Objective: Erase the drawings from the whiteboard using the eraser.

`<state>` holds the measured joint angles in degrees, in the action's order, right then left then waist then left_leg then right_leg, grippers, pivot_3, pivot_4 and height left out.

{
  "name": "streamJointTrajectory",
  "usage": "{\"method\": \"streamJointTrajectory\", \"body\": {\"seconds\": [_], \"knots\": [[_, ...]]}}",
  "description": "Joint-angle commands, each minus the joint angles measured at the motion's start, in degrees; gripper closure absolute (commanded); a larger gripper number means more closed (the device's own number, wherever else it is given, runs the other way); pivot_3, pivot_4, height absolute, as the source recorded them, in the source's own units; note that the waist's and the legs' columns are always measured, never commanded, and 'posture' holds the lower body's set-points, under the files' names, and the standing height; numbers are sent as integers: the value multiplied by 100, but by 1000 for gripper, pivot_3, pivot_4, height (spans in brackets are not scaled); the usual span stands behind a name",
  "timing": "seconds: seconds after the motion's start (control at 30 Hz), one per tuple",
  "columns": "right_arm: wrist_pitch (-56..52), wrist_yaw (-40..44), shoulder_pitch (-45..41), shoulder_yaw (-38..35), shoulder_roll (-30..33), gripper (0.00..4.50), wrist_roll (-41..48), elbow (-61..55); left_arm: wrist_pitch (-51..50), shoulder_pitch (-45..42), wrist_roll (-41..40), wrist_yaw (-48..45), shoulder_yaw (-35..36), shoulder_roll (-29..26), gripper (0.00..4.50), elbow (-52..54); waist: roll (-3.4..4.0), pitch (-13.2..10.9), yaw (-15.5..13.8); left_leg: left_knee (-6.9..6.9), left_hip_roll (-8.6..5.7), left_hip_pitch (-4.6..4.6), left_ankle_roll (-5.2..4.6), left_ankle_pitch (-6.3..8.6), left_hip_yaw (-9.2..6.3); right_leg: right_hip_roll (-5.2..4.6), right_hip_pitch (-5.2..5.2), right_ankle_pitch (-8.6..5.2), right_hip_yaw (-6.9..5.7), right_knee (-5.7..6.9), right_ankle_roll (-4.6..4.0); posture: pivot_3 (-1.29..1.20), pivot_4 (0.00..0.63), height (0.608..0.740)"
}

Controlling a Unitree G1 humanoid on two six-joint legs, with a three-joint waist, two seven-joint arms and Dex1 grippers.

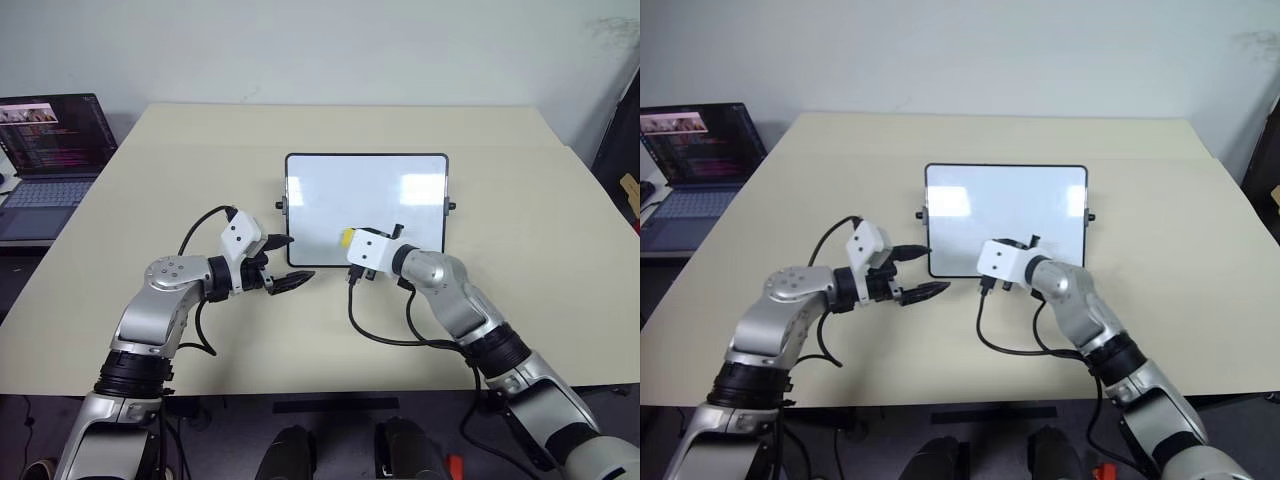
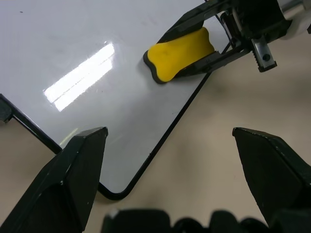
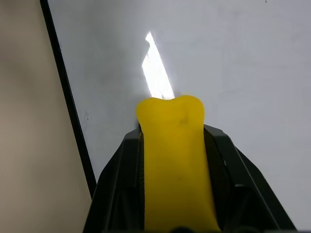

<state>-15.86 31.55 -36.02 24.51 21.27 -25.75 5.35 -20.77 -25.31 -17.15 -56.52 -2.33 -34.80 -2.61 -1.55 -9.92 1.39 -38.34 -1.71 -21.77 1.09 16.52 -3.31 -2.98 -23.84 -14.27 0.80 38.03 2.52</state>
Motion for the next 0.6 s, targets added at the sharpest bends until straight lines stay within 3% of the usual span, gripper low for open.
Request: {"method": "streamJointTrajectory", "body": {"seconds": [0.03,0.3,0.6], "knots": [[-368,42,205,-401,409,3219,-43,53,76,-70,-22,-25,21,8,0,90,0,0,0,-1,0,2,0,0,-1,0,4,0,-1,0,0,0,150,740],[-304,84,379,-517,868,3219,-78,-26,56,-49,-13,-45,10,21,0,102,-3,1,22,3,2,93,-5,1,4,1,96,-3,3,-9,2,0,150,740],[-182,-19,-148,-93,-18,3219,-133,140,26,-23,-19,-30,-3,40,0,153,-4,2,160,5,21,100,-10,-4,20,6,86,2,17,-3,-5,0,150,740]]}}
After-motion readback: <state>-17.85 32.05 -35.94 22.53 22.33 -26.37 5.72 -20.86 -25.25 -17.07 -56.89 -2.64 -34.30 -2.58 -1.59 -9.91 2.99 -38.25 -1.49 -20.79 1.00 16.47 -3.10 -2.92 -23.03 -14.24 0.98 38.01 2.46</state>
